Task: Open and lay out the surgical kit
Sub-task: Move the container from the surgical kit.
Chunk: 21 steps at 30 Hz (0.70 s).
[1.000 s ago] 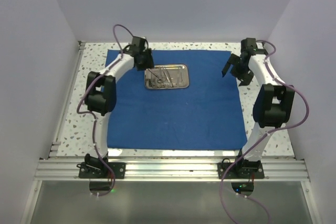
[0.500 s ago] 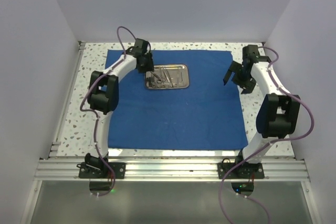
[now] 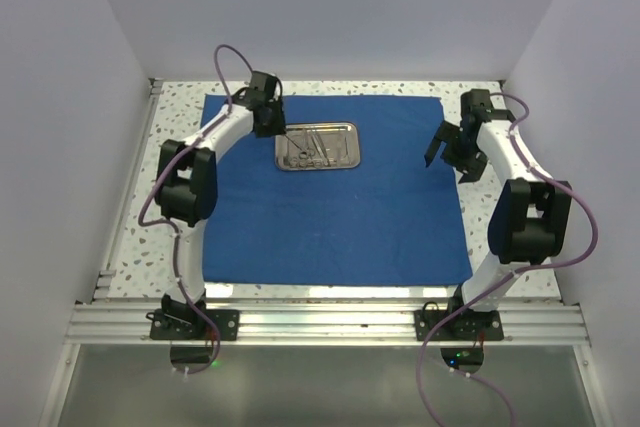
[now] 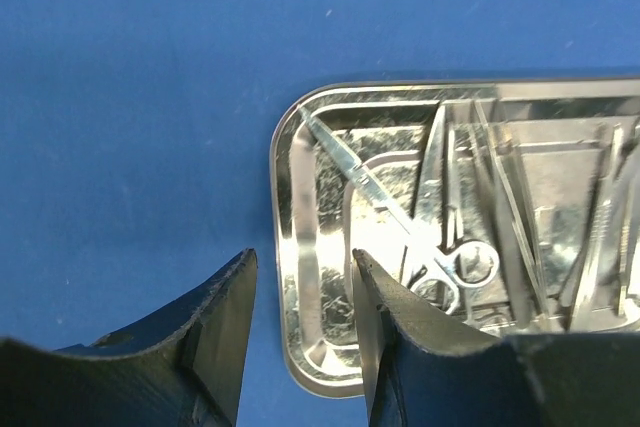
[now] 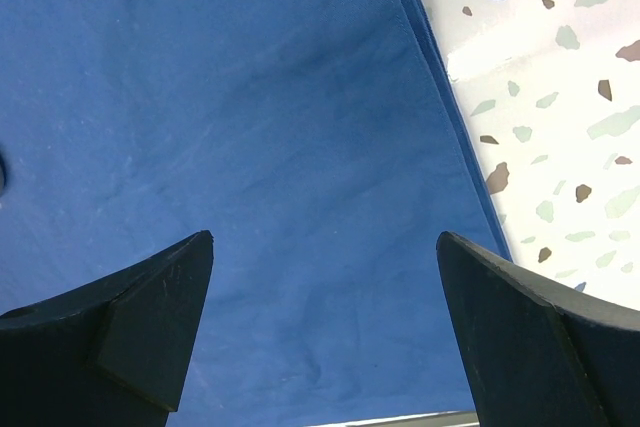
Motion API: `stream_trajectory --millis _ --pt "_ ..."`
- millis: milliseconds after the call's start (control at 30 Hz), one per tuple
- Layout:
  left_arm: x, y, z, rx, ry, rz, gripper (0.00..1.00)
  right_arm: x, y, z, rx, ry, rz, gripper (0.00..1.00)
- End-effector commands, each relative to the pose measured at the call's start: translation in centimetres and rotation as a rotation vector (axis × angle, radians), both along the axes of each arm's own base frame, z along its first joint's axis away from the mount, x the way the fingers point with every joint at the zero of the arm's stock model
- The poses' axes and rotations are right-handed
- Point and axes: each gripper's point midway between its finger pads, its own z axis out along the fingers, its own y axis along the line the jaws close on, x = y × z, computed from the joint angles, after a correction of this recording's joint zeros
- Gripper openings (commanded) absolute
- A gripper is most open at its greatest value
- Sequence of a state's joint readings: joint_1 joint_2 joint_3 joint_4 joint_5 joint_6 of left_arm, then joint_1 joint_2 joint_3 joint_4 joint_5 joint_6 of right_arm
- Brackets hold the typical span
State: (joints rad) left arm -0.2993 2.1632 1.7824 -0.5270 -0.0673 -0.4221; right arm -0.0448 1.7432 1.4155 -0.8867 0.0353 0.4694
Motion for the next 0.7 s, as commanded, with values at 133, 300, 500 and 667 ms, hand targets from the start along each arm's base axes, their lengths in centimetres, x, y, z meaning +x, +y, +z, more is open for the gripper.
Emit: stream_trajectory --millis 133,300,500,667 --pt "-0.8 1.4 -3.1 0.069 0.061 0.018 0.41 -0.3 -0.3 1.0 -0.024 -0.006 0.032 0.97" --pt "-0.7 1.2 -3.8 0.065 0.072 0.013 0.29 -0.7 -0.5 0.8 -0.036 0.007 0.036 0.97" --pt "-0.6 1.0 -4.6 0.069 0.097 0.003 0.22 -0.9 -0.5 0.7 -0.039 0.012 0.035 0.97" --pt "-0.9 1.3 -5.9 0.084 0.125 -0.003 0.09 -1.0 -0.5 0.6 -0.04 0.014 0.033 0.96"
